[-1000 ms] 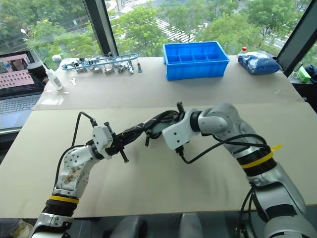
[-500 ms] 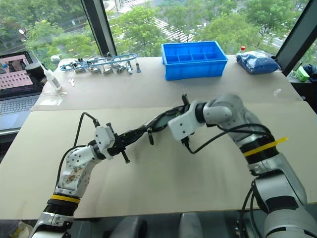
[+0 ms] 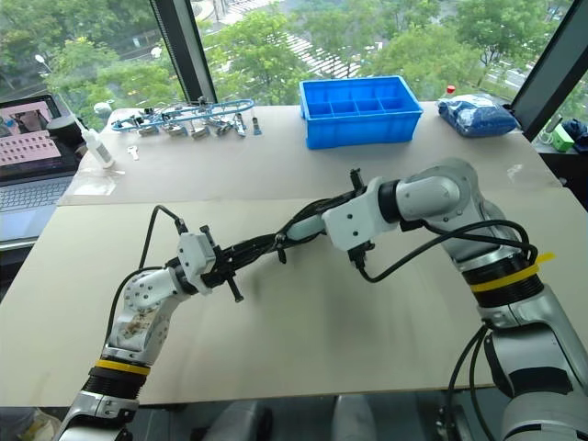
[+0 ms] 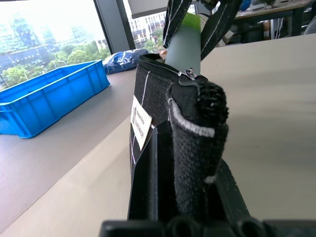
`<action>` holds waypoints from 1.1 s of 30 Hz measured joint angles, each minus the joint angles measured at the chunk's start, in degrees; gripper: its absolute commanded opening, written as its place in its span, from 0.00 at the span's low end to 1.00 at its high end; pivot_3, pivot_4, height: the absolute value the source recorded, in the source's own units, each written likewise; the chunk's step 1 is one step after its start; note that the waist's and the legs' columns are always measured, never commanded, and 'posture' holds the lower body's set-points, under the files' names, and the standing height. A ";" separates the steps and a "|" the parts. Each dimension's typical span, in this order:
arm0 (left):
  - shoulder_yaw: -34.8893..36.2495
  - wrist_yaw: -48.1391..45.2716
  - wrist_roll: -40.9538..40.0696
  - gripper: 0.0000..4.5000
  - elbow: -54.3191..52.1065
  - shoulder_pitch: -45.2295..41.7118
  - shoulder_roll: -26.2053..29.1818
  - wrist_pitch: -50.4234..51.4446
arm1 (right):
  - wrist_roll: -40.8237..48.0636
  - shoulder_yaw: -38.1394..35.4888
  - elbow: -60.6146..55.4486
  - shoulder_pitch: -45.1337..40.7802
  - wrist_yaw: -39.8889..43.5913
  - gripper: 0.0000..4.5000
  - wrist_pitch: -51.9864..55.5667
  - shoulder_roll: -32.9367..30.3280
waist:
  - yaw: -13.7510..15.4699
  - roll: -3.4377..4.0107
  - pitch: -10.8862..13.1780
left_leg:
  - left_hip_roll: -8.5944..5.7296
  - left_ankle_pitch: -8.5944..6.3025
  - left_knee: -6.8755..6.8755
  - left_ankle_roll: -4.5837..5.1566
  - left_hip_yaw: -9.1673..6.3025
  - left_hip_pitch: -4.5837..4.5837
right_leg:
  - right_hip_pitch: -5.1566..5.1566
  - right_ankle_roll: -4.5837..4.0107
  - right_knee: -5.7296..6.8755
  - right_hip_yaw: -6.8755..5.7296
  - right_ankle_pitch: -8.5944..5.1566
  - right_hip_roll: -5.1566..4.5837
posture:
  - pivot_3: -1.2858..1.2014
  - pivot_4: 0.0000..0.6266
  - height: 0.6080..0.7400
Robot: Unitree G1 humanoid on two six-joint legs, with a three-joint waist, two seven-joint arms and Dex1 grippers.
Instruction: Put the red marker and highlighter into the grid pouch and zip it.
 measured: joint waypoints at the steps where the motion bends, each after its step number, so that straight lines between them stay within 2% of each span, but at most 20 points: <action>1: 0.00 0.00 -0.01 0.00 0.00 0.00 0.01 0.00 | 0.00 0.00 0.00 0.00 0.05 0.23 0.00 0.00 | 0.01 0.00 0.00 | 0.00 0.00 0.00 0.00 0.00 0.00 | 0.00 0.00 0.00 0.00 0.00 0.00 | 0.52 0.24 1.00; 14: -0.27 0.12 -0.13 0.00 -0.42 0.62 0.07 0.05 | -7.00 0.91 8.30 -4.50 -2.58 0.23 -9.25 1.27 | -0.15 0.00 0.00 | 0.00 0.02 -0.01 -0.04 0.01 0.00 | -0.01 0.00 0.00 0.00 0.00 0.00 | 0.52 0.24 1.00; 20: -0.25 0.41 -0.18 0.00 -0.67 0.72 0.09 0.11 | -7.69 3.63 7.24 -3.11 -2.86 0.23 -11.17 5.60 | -0.31 0.00 0.00 | 0.00 0.03 -0.01 -0.05 0.00 -0.01 | -0.02 0.00 0.00 0.00 0.00 0.00 | 0.52 0.24 1.00; 30: -0.13 0.33 -0.18 0.00 -0.67 1.60 0.79 0.20 | -8.81 4.27 6.76 -1.73 -3.25 0.23 -11.86 7.99 | -0.15 0.01 0.00 | 0.00 0.03 0.00 -0.06 0.00 0.01 | -0.03 0.00 0.02 0.00 0.00 0.00 | 0.52 0.24 1.00; 32: -0.14 0.30 -0.17 0.00 -0.67 1.74 0.85 0.21 | -8.82 4.19 6.78 -1.03 -3.69 0.45 -12.32 8.02 | -0.15 0.00 0.00 | 0.00 0.03 0.00 -0.06 0.00 0.00 | -0.02 0.00 0.02 0.00 0.00 0.00 | 0.52 0.24 1.00; 33: -0.06 0.50 -0.22 0.00 -0.69 1.59 0.75 0.22 | -8.21 4.52 6.68 -0.59 -3.40 0.51 -12.51 8.43 | -0.15 0.00 0.00 | 0.00 0.03 -0.01 -0.06 0.00 0.02 | -0.02 0.00 0.02 0.00 0.00 0.00 | 0.52 0.24 1.00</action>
